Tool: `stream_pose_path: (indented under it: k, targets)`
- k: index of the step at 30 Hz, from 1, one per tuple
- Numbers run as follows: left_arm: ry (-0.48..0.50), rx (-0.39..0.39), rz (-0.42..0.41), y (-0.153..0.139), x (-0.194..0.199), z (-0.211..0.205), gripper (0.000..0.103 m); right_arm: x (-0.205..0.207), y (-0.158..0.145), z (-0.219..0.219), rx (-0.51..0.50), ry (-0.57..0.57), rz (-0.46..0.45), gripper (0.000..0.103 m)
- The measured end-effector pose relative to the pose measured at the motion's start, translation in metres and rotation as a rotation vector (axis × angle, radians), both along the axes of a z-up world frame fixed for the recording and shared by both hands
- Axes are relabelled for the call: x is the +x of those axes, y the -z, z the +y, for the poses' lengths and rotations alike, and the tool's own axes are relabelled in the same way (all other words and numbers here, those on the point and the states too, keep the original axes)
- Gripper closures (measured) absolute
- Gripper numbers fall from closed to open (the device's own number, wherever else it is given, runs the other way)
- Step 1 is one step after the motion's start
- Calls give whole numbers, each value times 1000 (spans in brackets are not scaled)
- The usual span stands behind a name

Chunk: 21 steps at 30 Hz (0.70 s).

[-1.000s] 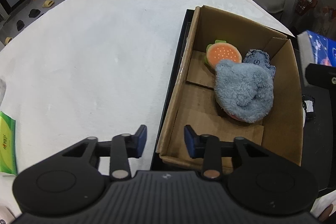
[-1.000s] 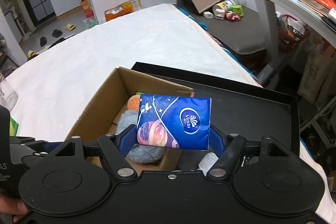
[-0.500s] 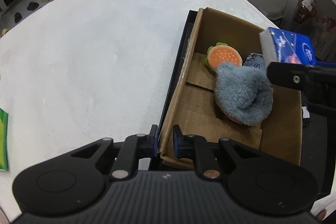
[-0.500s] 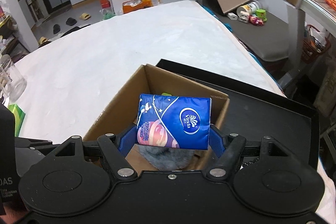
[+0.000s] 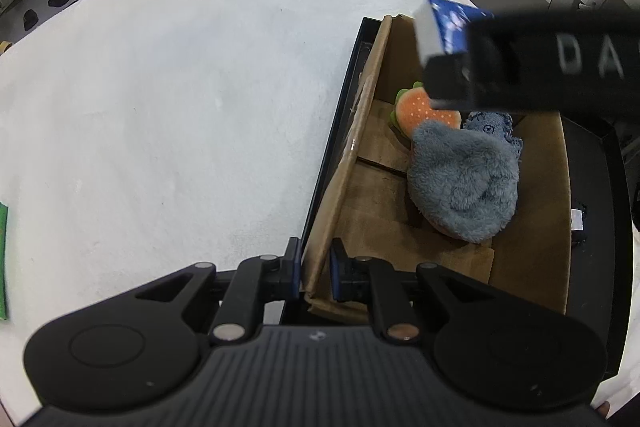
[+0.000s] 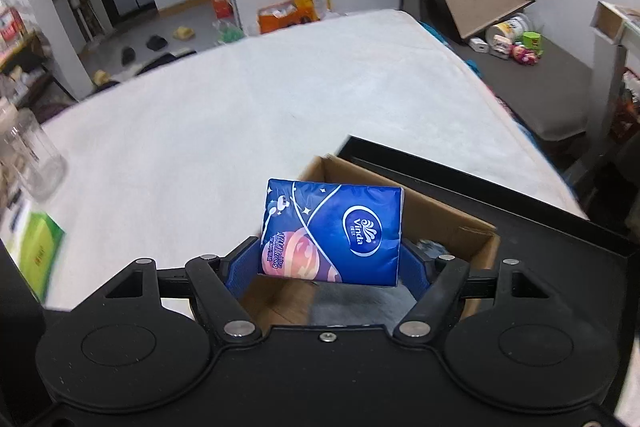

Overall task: Organize soft objects
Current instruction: 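Lift the tissue pack with the right gripper and drop it into the box, then move the right gripper back over the tray to the white wrapped bundle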

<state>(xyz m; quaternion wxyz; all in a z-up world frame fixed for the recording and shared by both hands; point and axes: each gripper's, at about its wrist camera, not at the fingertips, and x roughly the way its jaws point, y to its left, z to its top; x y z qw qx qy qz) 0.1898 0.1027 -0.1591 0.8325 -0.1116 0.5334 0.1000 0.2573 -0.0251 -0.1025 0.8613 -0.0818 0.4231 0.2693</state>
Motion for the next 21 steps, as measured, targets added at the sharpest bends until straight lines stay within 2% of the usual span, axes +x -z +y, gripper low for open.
stream_pose_path:
  k: [2, 8, 21]
  targets:
    - [0, -2, 1, 0, 1, 1, 90, 1, 1, 1, 5, 5, 11, 24]
    - [0, -4, 9, 1, 2, 1, 90, -2, 3, -9, 19, 23, 20, 24]
    - [25, 52, 24, -1, 7, -12, 89, -22, -6, -58, 24, 93, 19, 24]
